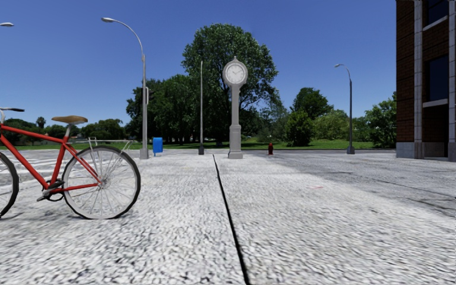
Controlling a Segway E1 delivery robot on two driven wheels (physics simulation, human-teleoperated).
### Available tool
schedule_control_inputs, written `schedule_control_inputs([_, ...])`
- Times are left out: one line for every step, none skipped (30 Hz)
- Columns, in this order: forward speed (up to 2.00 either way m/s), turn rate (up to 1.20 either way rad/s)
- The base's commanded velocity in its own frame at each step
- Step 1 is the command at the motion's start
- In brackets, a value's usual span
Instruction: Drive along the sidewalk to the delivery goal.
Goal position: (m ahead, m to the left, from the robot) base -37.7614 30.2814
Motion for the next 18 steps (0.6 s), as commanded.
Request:
schedule_control_inputs([2.00, 0.00])
schedule_control_inputs([2.00, 0.00])
schedule_control_inputs([2.00, 0.00])
schedule_control_inputs([2.00, 0.00])
schedule_control_inputs([2.00, 0.00])
schedule_control_inputs([2.00, 0.00])
schedule_control_inputs([2.00, 0.00])
schedule_control_inputs([2.00, 0.00])
schedule_control_inputs([2.00, 0.00])
schedule_control_inputs([2.00, 0.00])
schedule_control_inputs([2.00, 0.00])
schedule_control_inputs([2.00, 0.00])
schedule_control_inputs([2.00, 0.00])
schedule_control_inputs([2.00, 0.00])
schedule_control_inputs([2.00, 0.00])
schedule_control_inputs([2.00, 0.00])
schedule_control_inputs([2.00, 0.00])
schedule_control_inputs([2.00, 0.00])
